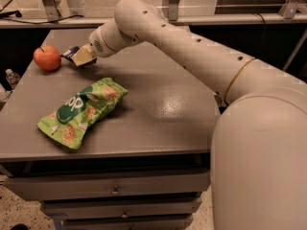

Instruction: Move rxbar blueberry near apple

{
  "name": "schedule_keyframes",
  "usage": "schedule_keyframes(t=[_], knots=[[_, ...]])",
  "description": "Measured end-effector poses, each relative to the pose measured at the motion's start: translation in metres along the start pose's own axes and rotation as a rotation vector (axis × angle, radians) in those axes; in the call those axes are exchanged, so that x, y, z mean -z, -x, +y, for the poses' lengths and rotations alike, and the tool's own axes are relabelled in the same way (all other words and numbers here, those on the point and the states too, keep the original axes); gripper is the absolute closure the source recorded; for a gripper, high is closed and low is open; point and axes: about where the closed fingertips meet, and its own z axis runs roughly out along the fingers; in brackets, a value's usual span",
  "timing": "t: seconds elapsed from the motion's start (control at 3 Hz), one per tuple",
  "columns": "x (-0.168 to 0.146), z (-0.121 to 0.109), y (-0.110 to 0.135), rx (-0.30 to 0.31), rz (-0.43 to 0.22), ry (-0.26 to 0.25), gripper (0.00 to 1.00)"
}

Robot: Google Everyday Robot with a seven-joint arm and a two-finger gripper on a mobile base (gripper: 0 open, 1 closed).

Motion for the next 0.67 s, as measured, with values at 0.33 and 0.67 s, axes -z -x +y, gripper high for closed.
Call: schedule_keyframes(t=[0.33, 0.67], knots=[[-0.0066, 0.0047, -0.0057, -0.007, 0.008, 0.013, 1.00], [-0.0117, 0.0078, -0.0102, -0.015, 0.019, 0.022, 0.84]])
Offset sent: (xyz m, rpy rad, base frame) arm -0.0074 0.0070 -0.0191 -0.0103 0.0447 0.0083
